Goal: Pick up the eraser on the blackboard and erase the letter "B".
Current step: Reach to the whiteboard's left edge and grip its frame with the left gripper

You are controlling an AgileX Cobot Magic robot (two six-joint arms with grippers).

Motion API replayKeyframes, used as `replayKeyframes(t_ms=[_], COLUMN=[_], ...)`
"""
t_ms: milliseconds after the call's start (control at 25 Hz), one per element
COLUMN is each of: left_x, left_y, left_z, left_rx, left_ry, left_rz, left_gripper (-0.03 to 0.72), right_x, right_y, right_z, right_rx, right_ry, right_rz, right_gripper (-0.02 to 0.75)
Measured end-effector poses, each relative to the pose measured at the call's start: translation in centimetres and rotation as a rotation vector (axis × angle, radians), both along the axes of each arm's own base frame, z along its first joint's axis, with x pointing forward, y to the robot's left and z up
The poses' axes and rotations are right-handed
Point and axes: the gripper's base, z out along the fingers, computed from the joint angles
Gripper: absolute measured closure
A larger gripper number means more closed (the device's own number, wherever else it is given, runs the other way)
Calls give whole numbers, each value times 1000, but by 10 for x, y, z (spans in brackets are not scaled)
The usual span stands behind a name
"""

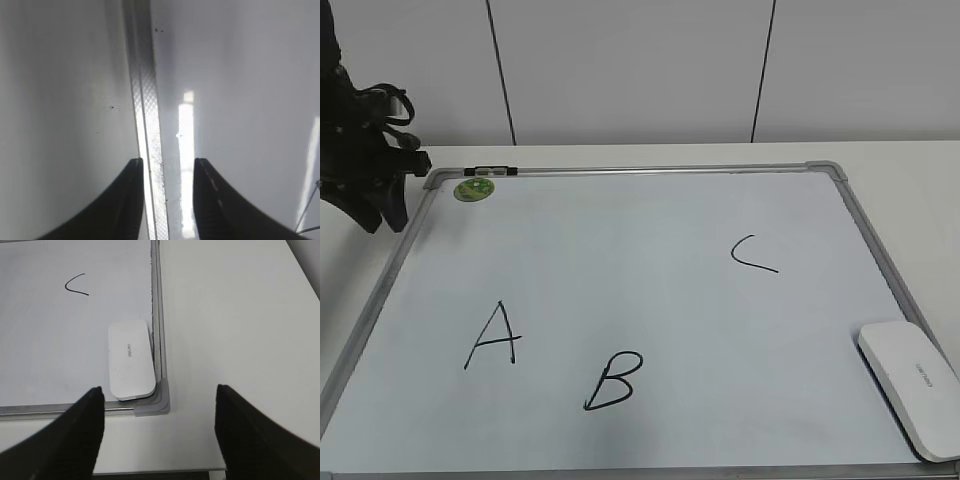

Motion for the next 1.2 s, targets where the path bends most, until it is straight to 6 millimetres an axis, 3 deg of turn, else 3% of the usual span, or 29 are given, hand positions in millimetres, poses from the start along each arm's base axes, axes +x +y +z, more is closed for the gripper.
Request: replayKeyframes(t_ms=[600,920,1200], left_x=[5,-4,-1], left_y=[2,4,9], left_z=[-10,-34,-35], left_rx=[31,35,40], left_ry=[-17,17,-22], left_rz=[-11,-7,2], left_gripper=[445,445,445], right_x=[0,0,0], right_y=[0,0,0], right_z=[0,0,0], right_rx=[0,0,0], right_ry=[0,0,0], right_rz=[0,0,0], right_gripper=[224,225,224])
